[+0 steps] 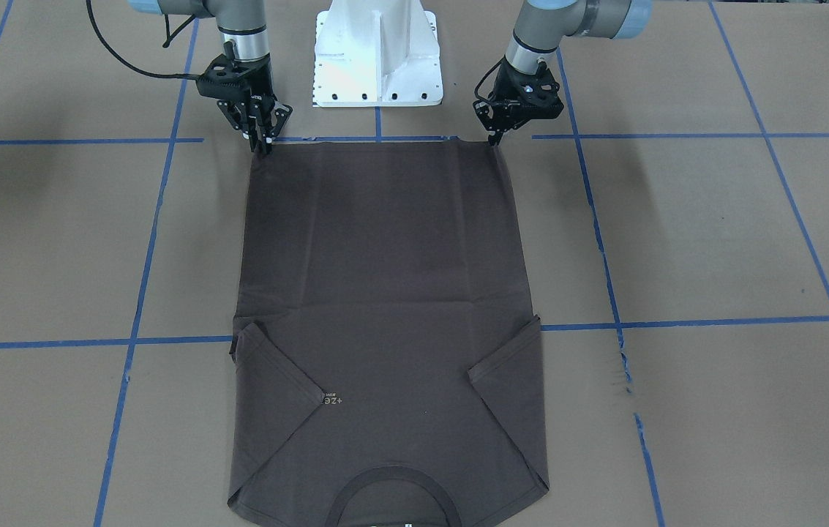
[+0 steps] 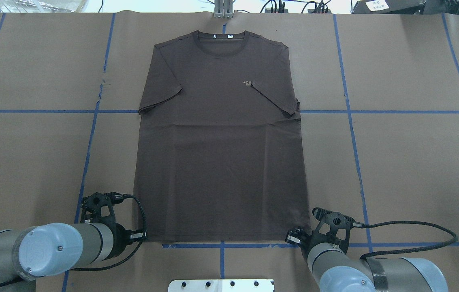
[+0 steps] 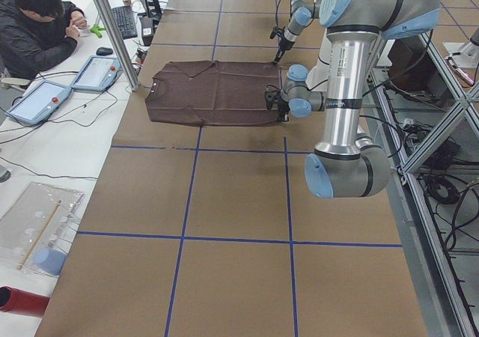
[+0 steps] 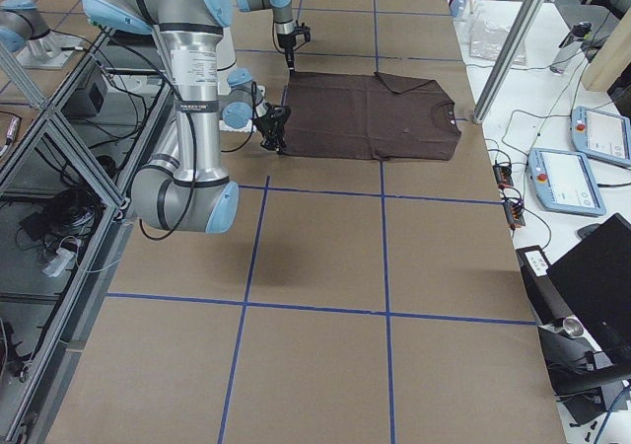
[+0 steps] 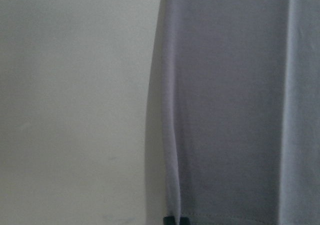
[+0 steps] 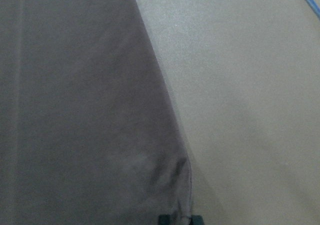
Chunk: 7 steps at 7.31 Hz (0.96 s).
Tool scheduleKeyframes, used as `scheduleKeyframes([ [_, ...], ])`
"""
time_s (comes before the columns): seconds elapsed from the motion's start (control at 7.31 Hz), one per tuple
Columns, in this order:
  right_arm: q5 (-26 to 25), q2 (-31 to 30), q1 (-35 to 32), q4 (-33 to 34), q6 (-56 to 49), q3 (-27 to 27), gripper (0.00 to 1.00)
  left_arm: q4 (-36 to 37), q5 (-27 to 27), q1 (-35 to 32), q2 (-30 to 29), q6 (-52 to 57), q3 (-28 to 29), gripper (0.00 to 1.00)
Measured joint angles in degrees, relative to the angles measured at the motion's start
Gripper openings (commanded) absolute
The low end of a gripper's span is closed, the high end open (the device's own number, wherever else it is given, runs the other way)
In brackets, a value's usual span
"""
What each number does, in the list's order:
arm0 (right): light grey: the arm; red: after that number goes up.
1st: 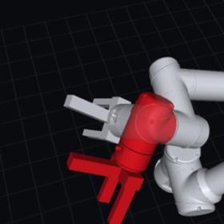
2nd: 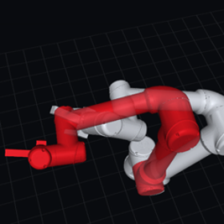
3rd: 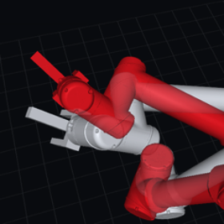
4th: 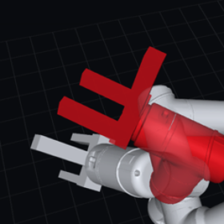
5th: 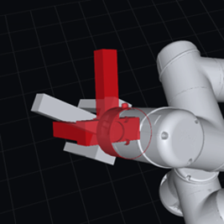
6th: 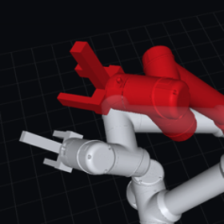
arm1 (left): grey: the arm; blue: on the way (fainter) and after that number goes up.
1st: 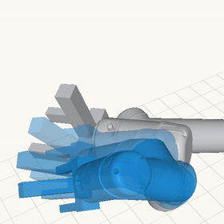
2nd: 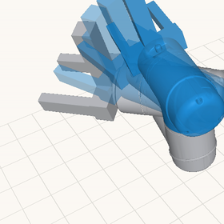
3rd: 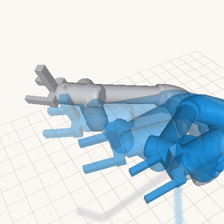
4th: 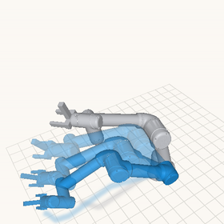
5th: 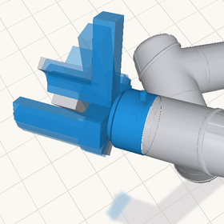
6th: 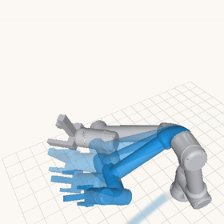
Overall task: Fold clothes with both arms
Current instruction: 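Align both grippers at the hem corners and close them on the fabric, then lift the hem corners with both grippers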
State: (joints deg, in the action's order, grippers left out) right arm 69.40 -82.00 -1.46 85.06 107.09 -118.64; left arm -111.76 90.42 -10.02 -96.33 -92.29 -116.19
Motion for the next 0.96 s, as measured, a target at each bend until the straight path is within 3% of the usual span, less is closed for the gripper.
scheduleKeyframes([
  [0.55,0.3,-0.1,-1.0,0.9,-0.3,-1.9,0.00,0.9,0.0,-0.1,-0.5,0.2,-1.4,0.00],
  [0.68,0.6,-0.3,-1.4,3.5,-0.4,-5.3,0.00,5.0,0.8,-0.2,-0.9,0.4,-5.9,0.00],
  [0.96,2.2,-0.3,-0.8,13.9,-0.4,-17.1,0.00,21.6,5.4,-0.6,-4.6,0.5,-19.6,0.00],
])
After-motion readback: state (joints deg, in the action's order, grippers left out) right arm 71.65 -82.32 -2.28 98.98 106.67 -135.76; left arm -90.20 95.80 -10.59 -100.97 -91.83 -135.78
